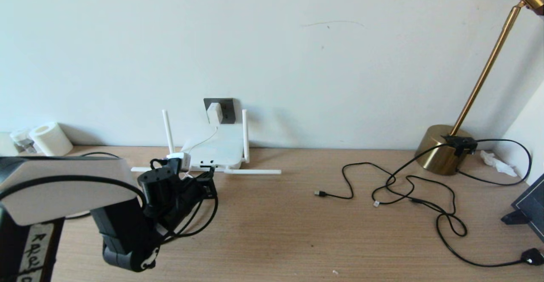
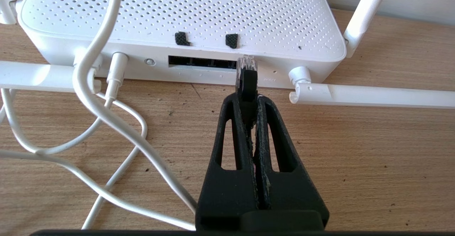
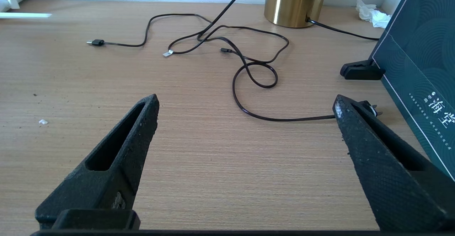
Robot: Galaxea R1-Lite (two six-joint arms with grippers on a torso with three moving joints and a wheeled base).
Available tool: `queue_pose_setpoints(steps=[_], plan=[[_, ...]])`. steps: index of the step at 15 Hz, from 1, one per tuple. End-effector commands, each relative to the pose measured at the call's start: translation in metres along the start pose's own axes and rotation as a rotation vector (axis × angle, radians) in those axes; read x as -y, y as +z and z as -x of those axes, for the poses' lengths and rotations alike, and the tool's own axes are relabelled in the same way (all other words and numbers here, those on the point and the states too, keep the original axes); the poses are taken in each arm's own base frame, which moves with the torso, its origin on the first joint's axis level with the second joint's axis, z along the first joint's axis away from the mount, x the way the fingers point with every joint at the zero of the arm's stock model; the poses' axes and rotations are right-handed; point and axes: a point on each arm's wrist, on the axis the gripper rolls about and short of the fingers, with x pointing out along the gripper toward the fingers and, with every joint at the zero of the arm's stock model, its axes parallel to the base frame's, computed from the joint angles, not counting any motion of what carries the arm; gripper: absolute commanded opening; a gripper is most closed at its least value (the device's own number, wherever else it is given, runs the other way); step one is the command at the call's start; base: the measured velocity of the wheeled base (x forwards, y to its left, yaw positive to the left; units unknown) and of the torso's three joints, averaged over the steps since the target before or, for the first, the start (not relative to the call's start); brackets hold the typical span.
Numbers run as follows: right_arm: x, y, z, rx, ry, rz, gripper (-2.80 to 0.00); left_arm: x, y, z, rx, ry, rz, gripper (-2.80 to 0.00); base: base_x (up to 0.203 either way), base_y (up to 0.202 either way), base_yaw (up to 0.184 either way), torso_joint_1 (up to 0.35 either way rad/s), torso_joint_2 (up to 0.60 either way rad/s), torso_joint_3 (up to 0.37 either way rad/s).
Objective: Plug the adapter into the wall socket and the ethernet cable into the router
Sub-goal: Align cable and router interface, then plug cable into router interface
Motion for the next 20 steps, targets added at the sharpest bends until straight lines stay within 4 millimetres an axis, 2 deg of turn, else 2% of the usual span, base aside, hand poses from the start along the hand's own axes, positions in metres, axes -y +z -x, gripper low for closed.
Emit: queue_pose_setpoints(steps=[1, 20], plan=[[0.0, 0.0, 0.0, 0.001, 0.0, 0.0, 0.0, -0.0007, -0.0006, -0.0007, 0.005, 0.001, 0.001, -2.8, 0.0, 0.0, 0.0, 0.0, 0.0, 0.0], [0.0, 0.0, 0.0, 0.001, 0.0, 0.0, 0.0, -0.002, -0.0048, -0.0072, 0.006, 0.004, 0.002, -2.8, 0.0, 0.0, 0.0, 0.0, 0.0, 0.0]])
